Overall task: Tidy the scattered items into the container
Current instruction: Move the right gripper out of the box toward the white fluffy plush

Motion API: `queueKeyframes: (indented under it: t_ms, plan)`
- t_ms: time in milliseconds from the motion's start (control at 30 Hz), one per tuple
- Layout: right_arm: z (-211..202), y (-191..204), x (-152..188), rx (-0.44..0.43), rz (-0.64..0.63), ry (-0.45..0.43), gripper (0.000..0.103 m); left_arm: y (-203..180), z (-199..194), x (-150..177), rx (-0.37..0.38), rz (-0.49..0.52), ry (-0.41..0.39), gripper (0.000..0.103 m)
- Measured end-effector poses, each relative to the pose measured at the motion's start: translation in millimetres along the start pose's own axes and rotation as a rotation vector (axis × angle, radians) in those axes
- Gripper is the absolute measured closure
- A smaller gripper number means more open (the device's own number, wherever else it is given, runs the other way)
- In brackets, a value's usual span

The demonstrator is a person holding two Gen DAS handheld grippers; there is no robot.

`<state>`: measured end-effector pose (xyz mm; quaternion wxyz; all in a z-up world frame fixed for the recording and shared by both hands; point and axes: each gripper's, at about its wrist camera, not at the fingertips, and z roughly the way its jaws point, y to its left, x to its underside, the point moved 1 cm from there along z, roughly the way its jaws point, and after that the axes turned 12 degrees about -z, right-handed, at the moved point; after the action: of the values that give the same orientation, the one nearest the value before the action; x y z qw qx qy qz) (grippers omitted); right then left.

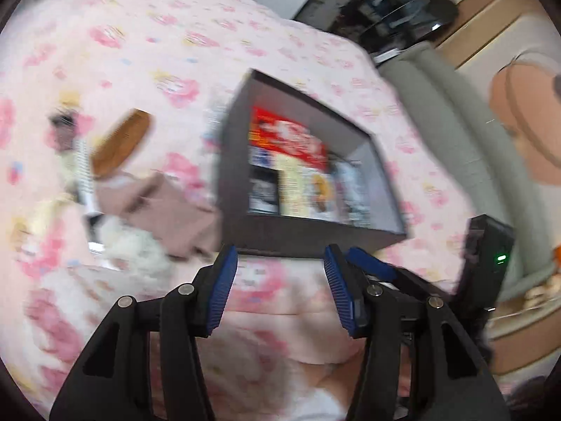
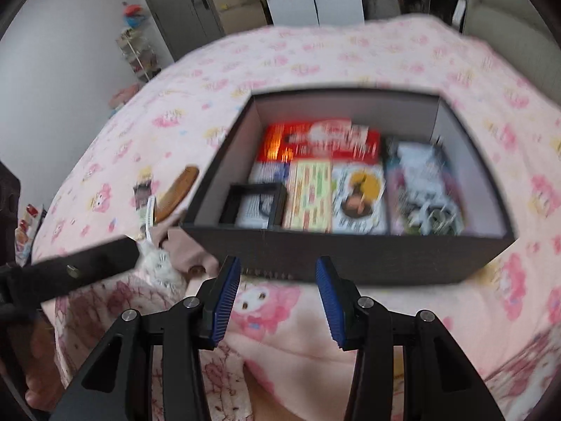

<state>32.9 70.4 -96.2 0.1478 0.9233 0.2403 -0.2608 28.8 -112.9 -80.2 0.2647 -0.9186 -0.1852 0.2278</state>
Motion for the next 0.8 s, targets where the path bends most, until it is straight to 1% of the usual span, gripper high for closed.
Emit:
queueKeyframes:
  t_ms: [133,167,233,333,400,467,533,600,633,733,800]
  plan:
    - [16,1,9,-0.024,-0.008,0.051,0.062,13,10,-8,-0.178,0.014,0.041,0.051]
    - [21,2,11,-0.038,-0.010,0.070,0.062,18,10,-13,-0.235,0.026,0.034,0.051]
    - [28,6,12,-0.053,-0.032,0.102,0.062,28,7,-22,-0.290,0.032,0.019,0.051]
    - [37,24,6,-0.091,-0.105,0.122,0.062,52,2,-39,-0.291,-0.008,0.037,0.049]
    - [49,41,0,-0.137,-0.154,0.151,0.062,67,0,-47,-0.302,-0.033,0.043,0.049]
    - [63,59,-6,-0.177,-0.196,0.180,0.062,84,0,-54,-0.293,-0.057,0.064,0.048]
    - [76,71,-11,-0.221,-0.212,0.209,0.062,100,5,-60,-0.264,-0.082,0.117,0.046]
    - [89,81,-16,-0.273,-0.212,0.244,0.062,113,13,-64,-0.232,-0.085,0.178,0.044]
    - [95,86,-17,-0.294,-0.215,0.259,0.062,118,19,-66,-0.228,-0.084,0.214,0.044]
    - [112,95,-17,-0.308,-0.226,0.299,0.062,126,35,-71,-0.246,-0.056,0.283,0.044]
    - [123,95,-16,-0.317,-0.202,0.319,0.062,128,47,-71,-0.239,-0.024,0.334,0.044]
